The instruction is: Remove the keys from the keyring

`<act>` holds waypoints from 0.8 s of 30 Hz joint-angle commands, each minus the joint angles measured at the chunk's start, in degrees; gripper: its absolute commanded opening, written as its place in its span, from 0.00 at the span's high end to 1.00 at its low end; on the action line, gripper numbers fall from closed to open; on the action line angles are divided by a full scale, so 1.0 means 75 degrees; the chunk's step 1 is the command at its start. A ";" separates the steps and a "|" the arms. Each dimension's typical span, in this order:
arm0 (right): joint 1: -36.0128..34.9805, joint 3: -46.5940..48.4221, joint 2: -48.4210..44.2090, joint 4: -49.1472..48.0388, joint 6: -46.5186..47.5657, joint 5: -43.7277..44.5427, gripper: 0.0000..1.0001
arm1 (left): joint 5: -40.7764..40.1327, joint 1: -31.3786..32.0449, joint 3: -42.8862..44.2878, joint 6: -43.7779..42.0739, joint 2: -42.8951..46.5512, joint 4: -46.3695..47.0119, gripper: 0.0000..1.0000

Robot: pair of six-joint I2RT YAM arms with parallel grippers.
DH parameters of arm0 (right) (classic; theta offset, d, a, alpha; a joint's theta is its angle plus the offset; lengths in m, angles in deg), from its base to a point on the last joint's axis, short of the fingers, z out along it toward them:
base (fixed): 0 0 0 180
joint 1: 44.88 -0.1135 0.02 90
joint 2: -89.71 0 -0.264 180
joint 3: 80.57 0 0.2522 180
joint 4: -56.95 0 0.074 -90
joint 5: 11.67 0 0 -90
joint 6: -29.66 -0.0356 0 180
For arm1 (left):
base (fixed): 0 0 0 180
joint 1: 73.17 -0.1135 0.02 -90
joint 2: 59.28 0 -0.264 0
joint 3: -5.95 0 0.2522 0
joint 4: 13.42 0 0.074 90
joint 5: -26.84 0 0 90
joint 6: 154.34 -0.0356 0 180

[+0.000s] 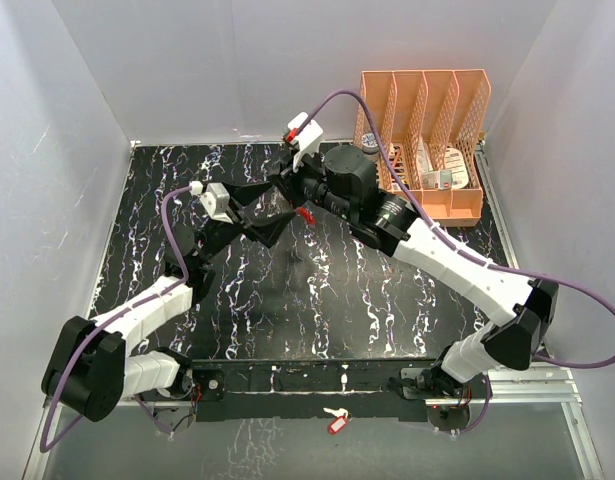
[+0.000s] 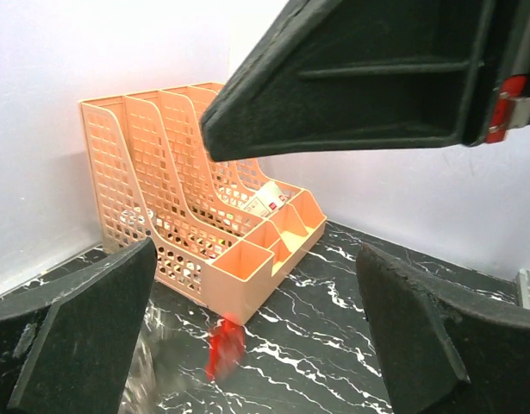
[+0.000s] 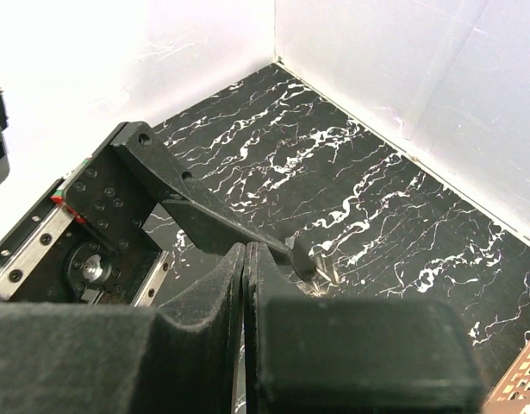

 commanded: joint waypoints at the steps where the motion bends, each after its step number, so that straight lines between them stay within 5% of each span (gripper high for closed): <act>1: -0.0068 -0.0028 -0.0412 -0.0479 -0.0078 -0.0058 1.00 | -0.0243 0.0001 0.0087 -0.0206 0.0144 0.0418 0.01; 14: -0.0093 -0.0332 -0.0525 -0.0593 -0.0057 0.0517 1.00 | -0.0634 0.0002 -0.0357 -0.0212 0.0396 -0.0256 0.01; 19: -0.0064 -0.1084 -0.0565 -0.0641 -0.0094 0.1716 0.90 | -0.3396 0.0002 -0.0966 -0.0415 0.1323 -0.2697 0.01; 24: -0.0049 -0.1258 0.0017 0.0075 0.0183 0.0763 0.88 | -0.6646 -0.0015 -0.1654 -0.0262 0.2591 -0.3876 0.01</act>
